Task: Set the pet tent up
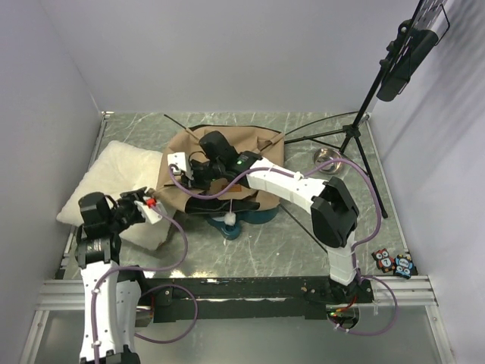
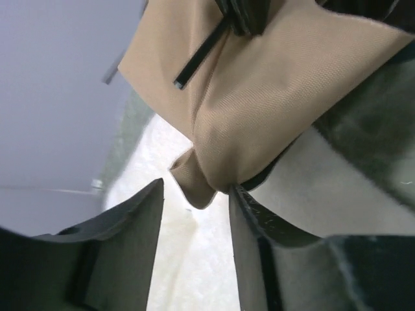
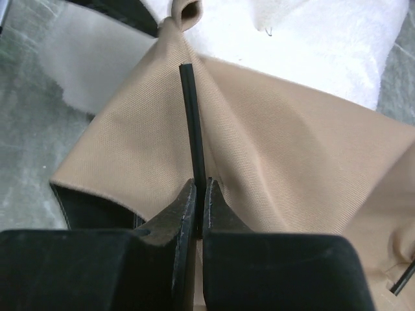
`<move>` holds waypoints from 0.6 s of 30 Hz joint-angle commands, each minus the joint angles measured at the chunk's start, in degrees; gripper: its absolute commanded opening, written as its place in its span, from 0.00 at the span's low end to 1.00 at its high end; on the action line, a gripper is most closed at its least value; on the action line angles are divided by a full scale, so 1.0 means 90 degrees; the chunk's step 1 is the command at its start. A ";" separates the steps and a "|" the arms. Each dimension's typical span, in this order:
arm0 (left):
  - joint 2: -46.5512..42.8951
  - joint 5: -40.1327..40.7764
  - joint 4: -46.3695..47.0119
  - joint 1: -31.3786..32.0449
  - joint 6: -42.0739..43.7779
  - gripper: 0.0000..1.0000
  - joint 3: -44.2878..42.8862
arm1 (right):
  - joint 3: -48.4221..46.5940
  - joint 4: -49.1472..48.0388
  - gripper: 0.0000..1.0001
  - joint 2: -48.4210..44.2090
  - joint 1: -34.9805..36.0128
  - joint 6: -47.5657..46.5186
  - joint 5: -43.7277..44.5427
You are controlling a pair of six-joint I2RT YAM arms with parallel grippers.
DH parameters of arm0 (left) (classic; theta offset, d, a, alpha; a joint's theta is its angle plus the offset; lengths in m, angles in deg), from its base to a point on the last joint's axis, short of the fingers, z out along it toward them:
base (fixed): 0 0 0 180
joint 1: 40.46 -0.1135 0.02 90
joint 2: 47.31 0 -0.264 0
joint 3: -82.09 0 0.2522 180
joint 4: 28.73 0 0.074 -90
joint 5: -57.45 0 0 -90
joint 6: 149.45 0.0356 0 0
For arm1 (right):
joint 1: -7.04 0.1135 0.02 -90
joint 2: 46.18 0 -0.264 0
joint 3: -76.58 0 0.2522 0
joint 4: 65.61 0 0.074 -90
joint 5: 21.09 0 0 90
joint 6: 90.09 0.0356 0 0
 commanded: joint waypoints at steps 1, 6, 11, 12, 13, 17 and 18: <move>0.0939 -0.0235 -0.1396 -0.0056 -0.0714 0.51 -0.1493 | -0.0224 0.0868 0.00 0.0240 -0.0032 0.0854 0.0032; 0.2893 -0.1583 -0.5411 -0.1565 0.1060 0.54 -0.2971 | 0.0362 0.0566 0.00 0.0230 -0.0022 0.0738 0.0139; 0.3912 -0.1643 -0.5769 -0.2517 0.0742 0.52 -0.3022 | 0.0597 0.0428 0.00 0.0308 -0.0032 0.0757 0.0208; 0.3883 -0.1711 -0.5769 -0.2517 0.0762 0.52 -0.2935 | 0.0626 0.0428 0.00 0.0308 -0.0042 0.0728 0.0218; 0.3825 -0.1789 -0.5759 -0.2507 0.0772 0.53 -0.2856 | 0.0636 0.0428 0.00 0.0328 -0.0032 0.0718 0.0237; 0.3610 -0.1634 -0.5750 -0.2069 0.0860 0.54 -0.2592 | 0.0812 0.0311 0.00 0.0279 -0.0022 0.0669 0.0286; 0.3571 -0.1565 -0.5750 -0.1952 0.0889 0.54 -0.2553 | 0.0812 0.0302 0.00 0.0289 -0.0013 0.0688 0.0267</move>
